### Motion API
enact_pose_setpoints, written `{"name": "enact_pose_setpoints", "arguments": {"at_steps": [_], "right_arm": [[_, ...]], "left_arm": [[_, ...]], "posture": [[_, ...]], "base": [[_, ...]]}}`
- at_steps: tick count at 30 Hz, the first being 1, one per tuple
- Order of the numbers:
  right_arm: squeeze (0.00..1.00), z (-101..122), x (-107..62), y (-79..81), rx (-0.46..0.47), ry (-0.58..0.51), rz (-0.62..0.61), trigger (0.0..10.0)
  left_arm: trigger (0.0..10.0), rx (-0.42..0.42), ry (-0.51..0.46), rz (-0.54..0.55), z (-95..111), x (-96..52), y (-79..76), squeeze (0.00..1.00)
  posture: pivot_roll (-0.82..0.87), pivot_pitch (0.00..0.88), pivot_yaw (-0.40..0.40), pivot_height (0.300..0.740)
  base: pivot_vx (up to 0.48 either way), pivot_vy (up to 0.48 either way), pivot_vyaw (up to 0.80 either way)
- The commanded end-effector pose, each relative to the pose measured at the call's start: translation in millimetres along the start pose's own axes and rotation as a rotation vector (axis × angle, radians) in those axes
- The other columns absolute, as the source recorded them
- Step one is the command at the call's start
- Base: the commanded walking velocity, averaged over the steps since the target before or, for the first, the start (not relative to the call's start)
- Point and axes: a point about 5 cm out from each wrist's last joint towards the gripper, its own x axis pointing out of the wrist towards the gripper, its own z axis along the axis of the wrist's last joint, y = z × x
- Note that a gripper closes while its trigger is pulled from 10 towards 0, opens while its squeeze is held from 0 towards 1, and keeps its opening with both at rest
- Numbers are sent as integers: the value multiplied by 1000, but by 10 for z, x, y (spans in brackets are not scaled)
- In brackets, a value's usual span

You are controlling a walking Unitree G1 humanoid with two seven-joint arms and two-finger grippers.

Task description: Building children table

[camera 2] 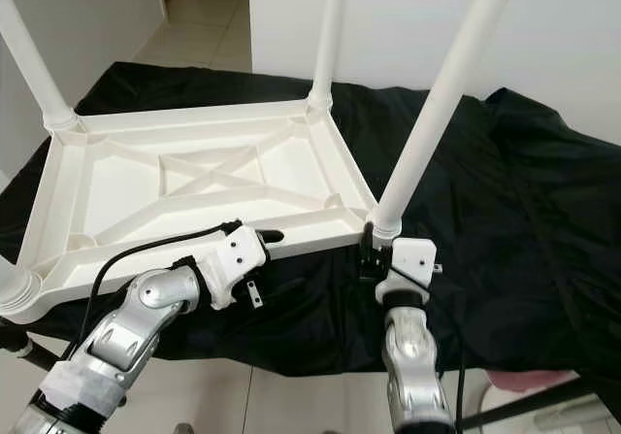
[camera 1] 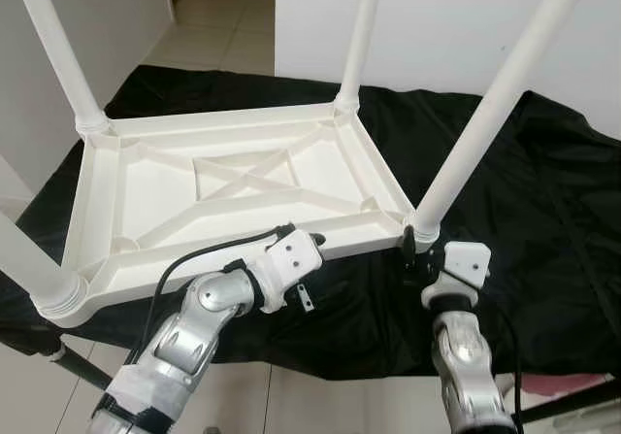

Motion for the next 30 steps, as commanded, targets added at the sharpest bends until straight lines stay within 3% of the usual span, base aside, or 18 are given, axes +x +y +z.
{"name": "enact_pose_setpoints", "arguments": {"at_steps": [1,9,11,14,17,21,30], "right_arm": [[0,28,-17,11,7,-12,22,10000],[0,93,-95,200,115,-17,222,10000],[0,133,-61,278,194,-10,321,10000],[0,172,8,301,250,-6,371,10000],[0,188,106,268,270,-4,391,10000],[0,180,404,55,257,1,378,10000],[0,249,629,-248,254,-13,323,10000]], "left_arm": [[10000,18,4,-19,3,-12,-30,0],[10000,-4,-34,58,94,-108,87,0],[10000,-22,-48,78,129,-164,153,0],[10000,-26,-38,83,128,-207,189,0],[10000,-14,-15,77,113,-235,193,0],[10000,19,46,42,41,-267,123,0],[10000,4,133,84,-113,-307,111,0]], "posture": [[-21,0,-55,740],[-35,0,-35,740],[-31,0,-39,740],[-26,0,-44,740],[-22,0,-47,740],[-13,0,-47,740],[2,0,-56,740]], "base": [[0,0,0],[0,0,0],[0,0,0],[0,0,0],[0,0,0],[0,0,0],[0,0,0]]}}
